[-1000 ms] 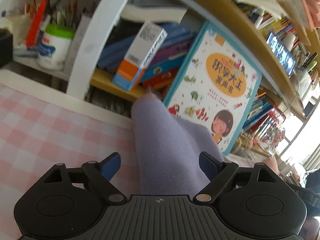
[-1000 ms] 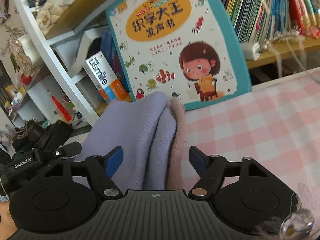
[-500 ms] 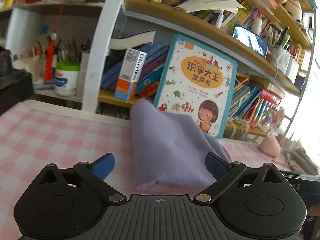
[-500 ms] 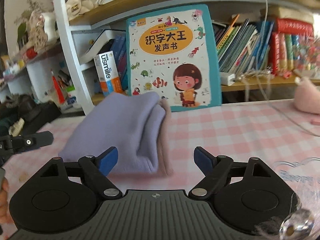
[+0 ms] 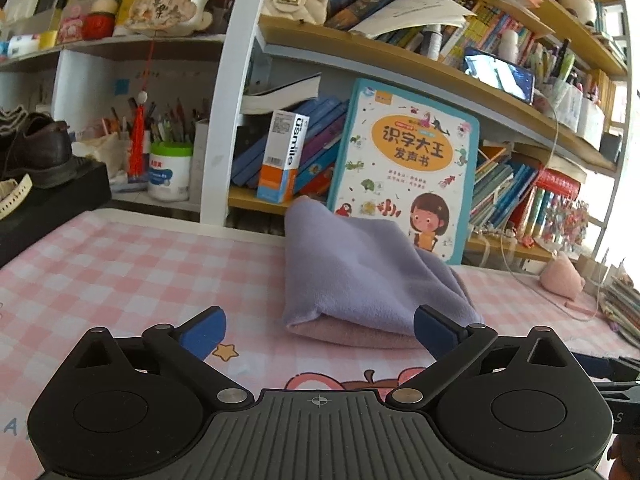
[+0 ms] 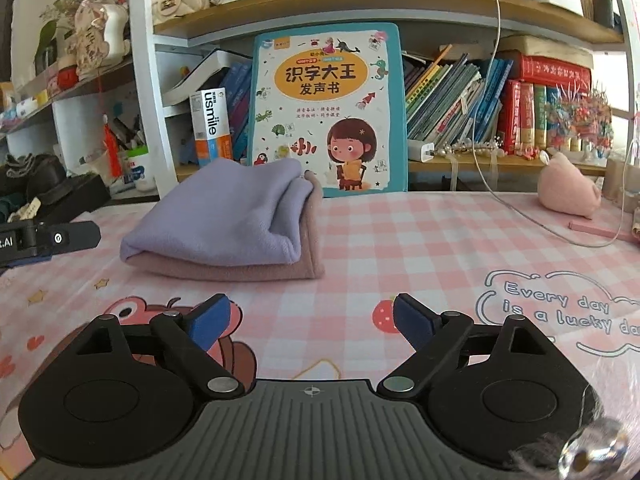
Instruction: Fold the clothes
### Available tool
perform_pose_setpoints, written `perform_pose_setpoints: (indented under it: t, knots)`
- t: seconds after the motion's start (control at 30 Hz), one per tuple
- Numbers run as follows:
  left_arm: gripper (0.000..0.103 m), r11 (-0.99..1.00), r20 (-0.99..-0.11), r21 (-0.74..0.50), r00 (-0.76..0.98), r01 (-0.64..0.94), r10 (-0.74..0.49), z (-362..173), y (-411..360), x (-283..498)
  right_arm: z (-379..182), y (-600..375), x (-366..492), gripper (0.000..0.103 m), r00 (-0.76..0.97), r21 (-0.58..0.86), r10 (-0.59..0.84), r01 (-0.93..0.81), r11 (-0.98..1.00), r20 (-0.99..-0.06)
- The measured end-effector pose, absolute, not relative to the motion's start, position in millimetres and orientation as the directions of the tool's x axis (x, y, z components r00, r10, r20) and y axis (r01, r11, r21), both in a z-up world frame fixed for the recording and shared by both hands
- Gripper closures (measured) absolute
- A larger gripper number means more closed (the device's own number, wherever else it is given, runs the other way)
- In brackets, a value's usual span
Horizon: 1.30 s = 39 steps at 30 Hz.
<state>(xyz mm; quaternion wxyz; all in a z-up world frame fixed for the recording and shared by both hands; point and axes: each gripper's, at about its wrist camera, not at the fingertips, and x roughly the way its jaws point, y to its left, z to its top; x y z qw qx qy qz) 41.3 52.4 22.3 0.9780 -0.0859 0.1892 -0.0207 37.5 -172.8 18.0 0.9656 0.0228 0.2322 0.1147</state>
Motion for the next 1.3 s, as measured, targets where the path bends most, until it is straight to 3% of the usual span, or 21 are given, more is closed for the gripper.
perform_pose_setpoints:
  t: [0.27, 0.5, 1.3]
  knots:
    - [0.000, 0.993, -0.378, -0.117, 0.923, 0.023, -0.066, 16, 44, 32, 18, -168, 29, 0.014, 0.874, 0.059, 0.212, -0.207, 0.976, -0.438]
    - [0.000, 1.000, -0.360, -0.001, 0.933, 0.018, -0.017, 15, 35, 25, 19, -164, 24, 0.003, 0.884, 0.034, 0.193, -0.198, 0.980, -0.426]
    - [0.000, 0.999, -0.405, -0.006, 0.914, 0.033, -0.033, 5, 34, 28, 17, -158, 26, 0.001, 0.879, -0.003, 0.166, -0.188, 0.982, -0.447]
